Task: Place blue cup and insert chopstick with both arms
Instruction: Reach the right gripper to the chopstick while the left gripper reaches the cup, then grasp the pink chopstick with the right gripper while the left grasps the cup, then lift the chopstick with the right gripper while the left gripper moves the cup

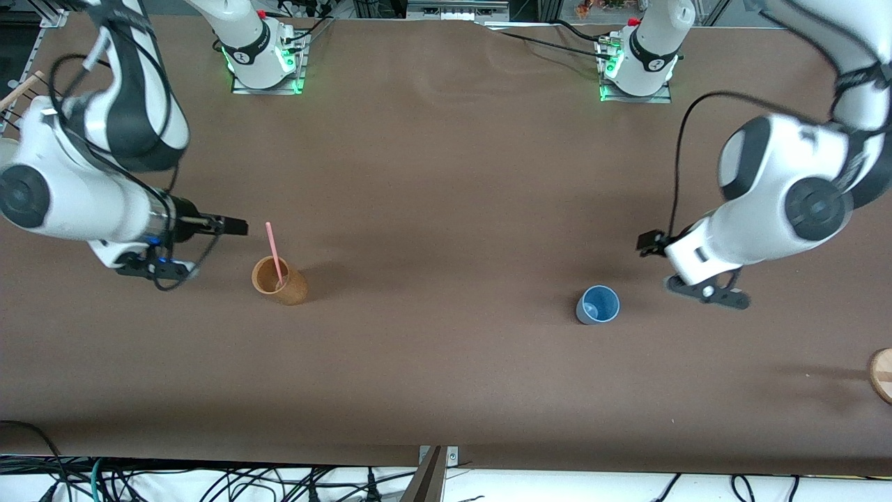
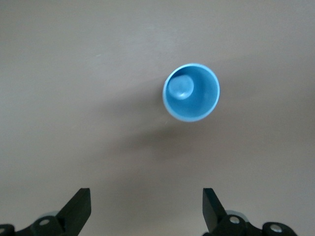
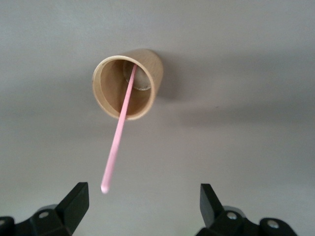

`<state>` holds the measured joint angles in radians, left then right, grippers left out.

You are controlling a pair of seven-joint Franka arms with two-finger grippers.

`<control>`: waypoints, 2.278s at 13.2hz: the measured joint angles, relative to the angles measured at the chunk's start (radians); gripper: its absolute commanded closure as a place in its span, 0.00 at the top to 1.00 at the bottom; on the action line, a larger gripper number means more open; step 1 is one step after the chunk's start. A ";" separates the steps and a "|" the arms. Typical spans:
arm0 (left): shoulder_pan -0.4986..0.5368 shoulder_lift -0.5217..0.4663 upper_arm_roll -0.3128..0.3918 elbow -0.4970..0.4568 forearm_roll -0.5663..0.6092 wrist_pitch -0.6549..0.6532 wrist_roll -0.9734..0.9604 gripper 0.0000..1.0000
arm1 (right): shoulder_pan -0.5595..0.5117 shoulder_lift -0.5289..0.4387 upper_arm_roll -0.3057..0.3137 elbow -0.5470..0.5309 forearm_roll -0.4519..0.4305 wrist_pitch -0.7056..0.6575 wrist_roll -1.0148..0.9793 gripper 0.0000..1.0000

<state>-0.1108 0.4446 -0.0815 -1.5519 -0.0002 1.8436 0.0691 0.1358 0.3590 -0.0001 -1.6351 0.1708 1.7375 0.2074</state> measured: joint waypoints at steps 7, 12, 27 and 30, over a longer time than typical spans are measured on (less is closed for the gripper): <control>-0.012 0.208 0.000 0.009 0.000 0.297 0.001 0.96 | -0.002 0.103 0.006 0.001 0.105 0.051 0.024 0.95; -0.012 0.241 0.001 0.009 0.000 0.322 0.068 0.00 | -0.001 0.131 0.006 0.001 0.108 0.090 0.024 0.78; -0.071 0.153 -0.189 0.049 -0.042 0.140 -0.387 0.00 | -0.001 0.160 0.008 0.001 0.166 0.102 0.024 0.00; -0.221 0.166 -0.195 0.035 -0.042 0.141 -0.605 0.00 | -0.001 0.160 0.008 0.001 0.167 0.102 0.024 0.00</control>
<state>-0.3315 0.6102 -0.2763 -1.5170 -0.0423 1.9842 -0.5359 0.1345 0.5195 0.0082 -1.6342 0.3377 1.8400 0.2316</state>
